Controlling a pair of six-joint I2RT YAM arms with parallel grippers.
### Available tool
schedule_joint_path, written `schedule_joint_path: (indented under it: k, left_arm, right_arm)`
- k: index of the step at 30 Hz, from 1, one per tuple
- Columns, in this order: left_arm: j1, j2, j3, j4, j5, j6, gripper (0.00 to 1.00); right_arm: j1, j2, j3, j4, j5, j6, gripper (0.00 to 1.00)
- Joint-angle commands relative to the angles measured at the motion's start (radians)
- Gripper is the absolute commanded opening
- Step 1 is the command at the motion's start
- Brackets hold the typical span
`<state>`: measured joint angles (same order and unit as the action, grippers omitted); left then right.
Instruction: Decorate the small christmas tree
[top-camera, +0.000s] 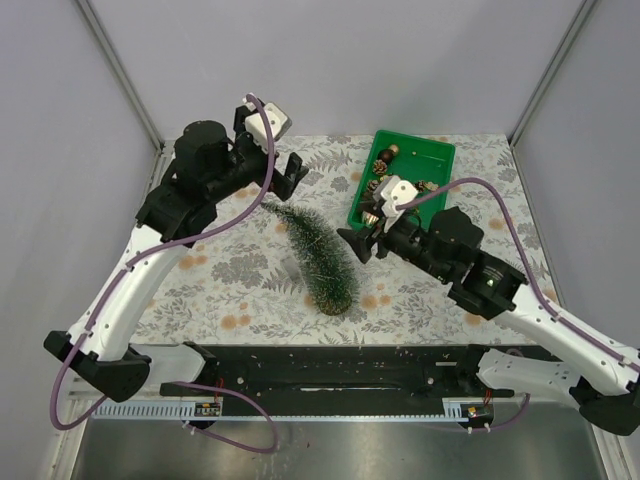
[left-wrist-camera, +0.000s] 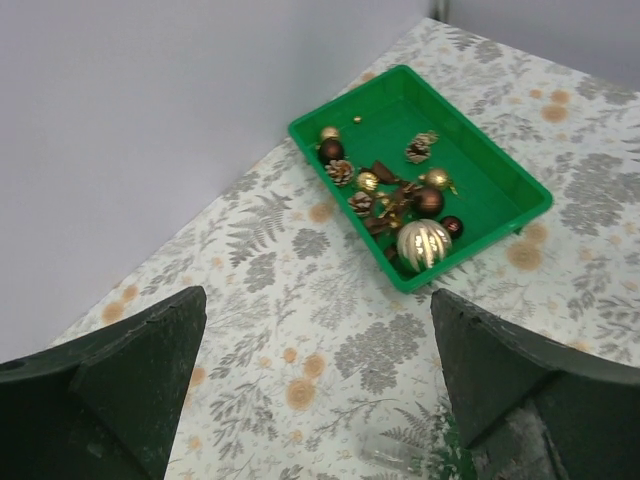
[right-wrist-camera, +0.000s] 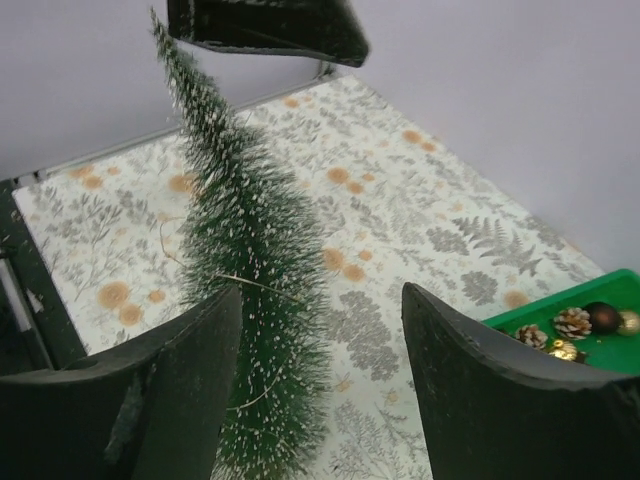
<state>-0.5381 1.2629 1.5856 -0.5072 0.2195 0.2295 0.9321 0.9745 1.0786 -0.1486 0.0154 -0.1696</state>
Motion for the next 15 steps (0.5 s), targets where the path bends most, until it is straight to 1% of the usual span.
schedule_joint_path:
  k: [1,3,4,6,8,9,10,13,15]
  left_arm:
    - [0.012,-0.011,0.115,-0.045,-0.184,0.031,0.99]
    - [0.035,0.003,0.164,-0.108,-0.189,0.019,0.99]
    - [0.055,0.012,0.197,-0.15,-0.166,0.004,0.99]
    - [0.113,0.041,0.258,-0.233,-0.097,-0.044,0.99]
    - [0.202,0.084,0.328,-0.324,0.01,-0.109,0.99]
    - [0.237,0.119,0.367,-0.373,0.044,-0.119,0.99]
    - [0.268,0.136,0.393,-0.413,0.069,-0.119,0.99]
    - [0.309,0.191,0.45,-0.525,0.067,-0.085,0.99]
    - [0.334,0.187,0.421,-0.545,0.07,-0.079,0.99]
  right_arm:
    - [-0.022,-0.043,0.079,0.0,0.174,0.027,0.74]
    - [-0.094,-0.008,0.116,-0.032,0.205,0.062,0.76]
    - [-0.163,0.018,0.138,-0.061,0.184,0.1,0.77]
    - [-0.296,0.094,0.185,-0.097,0.127,0.194,0.77]
    - [-0.421,0.198,0.237,-0.118,0.048,0.278,0.77]
    - [-0.473,0.251,0.279,-0.127,0.026,0.321,0.76]
    - [-0.513,0.31,0.302,-0.129,0.031,0.344,0.75]
    - [-0.601,0.475,0.375,-0.118,0.031,0.403,0.74]
    - [-0.644,0.588,0.421,-0.117,0.02,0.447,0.74]
